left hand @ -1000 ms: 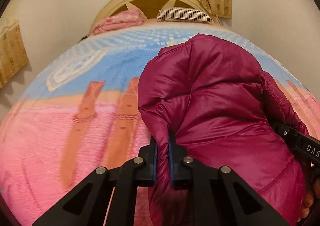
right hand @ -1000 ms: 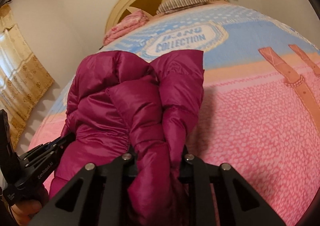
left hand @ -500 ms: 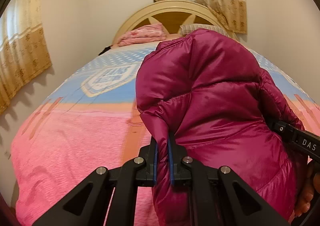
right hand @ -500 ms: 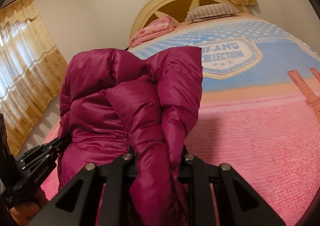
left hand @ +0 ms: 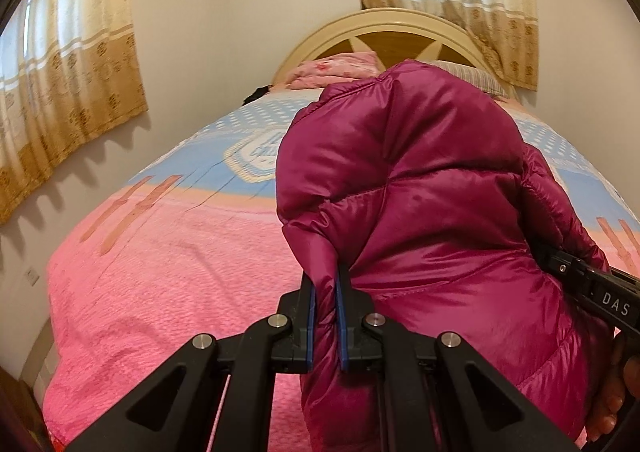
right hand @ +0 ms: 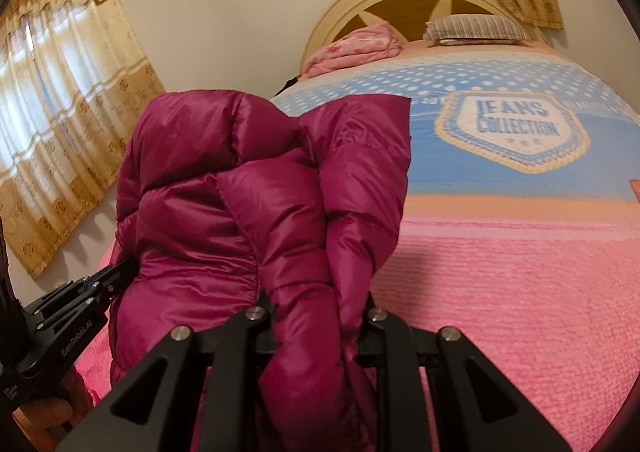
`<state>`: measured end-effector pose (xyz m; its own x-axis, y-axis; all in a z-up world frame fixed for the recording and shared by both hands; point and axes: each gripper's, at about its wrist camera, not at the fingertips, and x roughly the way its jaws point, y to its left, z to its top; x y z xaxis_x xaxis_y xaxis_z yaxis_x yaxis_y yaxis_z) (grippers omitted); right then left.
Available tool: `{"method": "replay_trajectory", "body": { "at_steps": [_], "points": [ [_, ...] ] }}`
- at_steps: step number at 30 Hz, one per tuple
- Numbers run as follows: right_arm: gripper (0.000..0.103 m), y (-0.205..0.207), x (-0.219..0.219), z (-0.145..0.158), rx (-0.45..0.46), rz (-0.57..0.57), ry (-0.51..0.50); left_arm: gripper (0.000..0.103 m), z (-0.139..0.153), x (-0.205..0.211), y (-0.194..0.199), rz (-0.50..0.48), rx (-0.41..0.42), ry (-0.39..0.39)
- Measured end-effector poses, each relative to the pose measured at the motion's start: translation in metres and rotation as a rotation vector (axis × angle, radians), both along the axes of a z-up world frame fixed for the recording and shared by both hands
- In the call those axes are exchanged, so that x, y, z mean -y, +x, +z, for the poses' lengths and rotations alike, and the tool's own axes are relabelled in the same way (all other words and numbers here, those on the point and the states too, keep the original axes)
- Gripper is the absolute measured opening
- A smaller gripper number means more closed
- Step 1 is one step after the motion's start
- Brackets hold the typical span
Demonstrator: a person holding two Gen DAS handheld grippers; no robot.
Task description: Fold large clothes
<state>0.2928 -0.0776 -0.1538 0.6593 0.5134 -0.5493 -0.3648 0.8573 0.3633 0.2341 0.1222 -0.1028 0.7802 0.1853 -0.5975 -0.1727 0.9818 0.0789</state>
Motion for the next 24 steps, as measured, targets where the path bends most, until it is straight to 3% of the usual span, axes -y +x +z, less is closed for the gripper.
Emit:
{"method": "replay_trajectory", "body": {
  "at_steps": [12, 24],
  "points": [
    [0.020, 0.007, -0.051, 0.001, -0.002, 0.073, -0.042, 0.008, -0.006, -0.049, -0.008, 0.075, -0.012, -0.010],
    [0.020, 0.019, -0.071, -0.018, -0.061, 0.095, -0.101, 0.008, -0.035, -0.069, -0.001, 0.096, -0.080, -0.024]
  ]
}}
